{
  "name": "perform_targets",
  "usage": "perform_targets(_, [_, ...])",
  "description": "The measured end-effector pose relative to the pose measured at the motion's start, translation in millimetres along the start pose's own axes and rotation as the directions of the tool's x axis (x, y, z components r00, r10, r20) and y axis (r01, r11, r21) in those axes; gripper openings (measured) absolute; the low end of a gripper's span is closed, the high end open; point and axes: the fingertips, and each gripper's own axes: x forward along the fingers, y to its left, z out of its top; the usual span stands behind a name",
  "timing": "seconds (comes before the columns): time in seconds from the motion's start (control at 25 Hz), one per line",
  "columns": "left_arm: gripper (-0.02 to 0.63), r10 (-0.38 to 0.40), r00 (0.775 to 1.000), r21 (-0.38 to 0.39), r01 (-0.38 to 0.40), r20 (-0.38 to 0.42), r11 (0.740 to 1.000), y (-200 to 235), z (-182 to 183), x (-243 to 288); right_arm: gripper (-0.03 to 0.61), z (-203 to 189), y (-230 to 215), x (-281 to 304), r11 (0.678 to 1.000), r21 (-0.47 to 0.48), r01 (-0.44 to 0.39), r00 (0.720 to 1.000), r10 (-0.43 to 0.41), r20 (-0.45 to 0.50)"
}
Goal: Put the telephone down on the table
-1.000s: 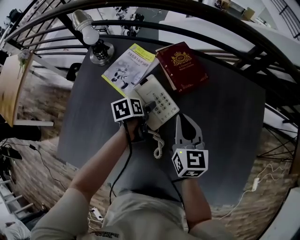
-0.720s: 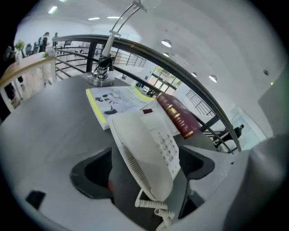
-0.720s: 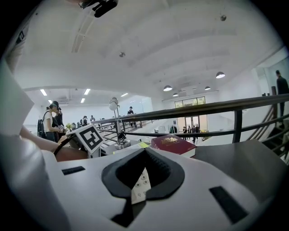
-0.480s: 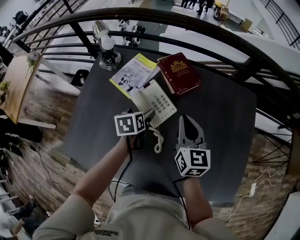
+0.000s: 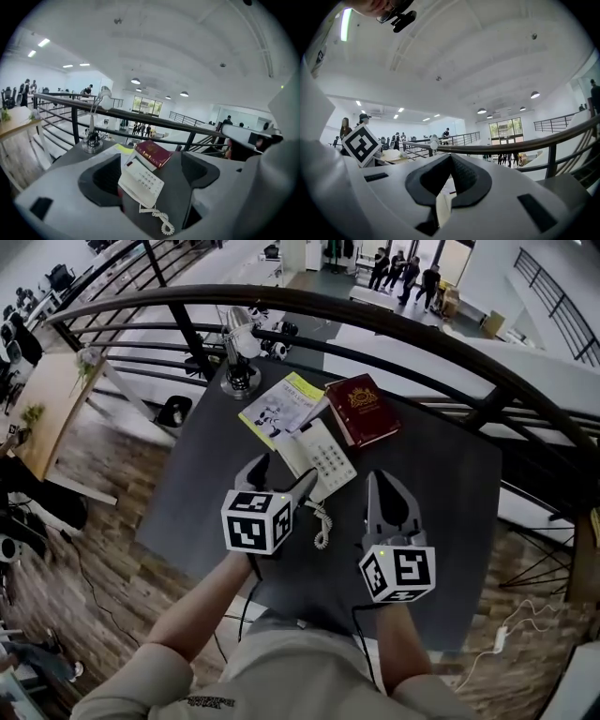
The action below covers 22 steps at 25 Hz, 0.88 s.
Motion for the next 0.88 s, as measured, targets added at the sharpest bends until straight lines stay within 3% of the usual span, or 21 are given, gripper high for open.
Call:
perform_targets(0.08, [0.397, 0.012, 0.998, 0.045, -0.014, 0.060, 0.999, -6, 21, -25, 0.002, 18, 11, -8, 1.000, -0.022, -0.021, 0.999, 0.021, 0.031])
perform_targets(0.24, [0.260, 0.030, 0.982, 0.144, -0.058, 0.186, 0.988, -21, 61, -74, 0.002, 53, 30, -23, 0.996, -0.069, -0.049, 0.993, 0.056, 0.104])
perform_targets(0.32, [0.236, 0.023, 0.973, 0.176, -0.064, 0.228, 0.982, -29, 72, -96, 0.002, 64, 42, -30, 0.993, -0.093, -0.068, 0.990, 0.079, 0.118])
perform_targets(0.52, [0.228, -0.070, 0.965, 0.168, 0.027, 0.252, 0.985, -57, 80, -139, 0.002, 95, 84, -57, 0.960, -0.253, -0.120, 0.976, 0.161, 0.149])
perform_targets(0.56, [0.191, -0.072, 0.963, 0.172, 0.027, 0.260, 0.985, -60, 81, -146, 0.002, 100, 92, -62, 0.956, -0.265, -0.128, 0.973, 0.173, 0.154])
perform_targets(0.64, [0.119, -0.069, 0.961, 0.185, 0.019, 0.269, 0.982, -65, 80, -158, 0.002, 103, 103, -70, 0.955, -0.256, -0.147, 0.969, 0.192, 0.158])
perform_targets(0.76, [0.109, -0.084, 0.960, 0.202, 0.030, 0.266, 0.979, -73, 75, -173, 0.002, 94, 115, -78, 0.947, -0.265, -0.183, 0.964, 0.226, 0.141])
perform_targets(0.88, [0.047, -0.086, 0.957, 0.217, 0.026, 0.276, 0.976, -80, 67, -185, 0.002, 83, 118, -84, 0.947, -0.237, -0.215, 0.960, 0.250, 0.128])
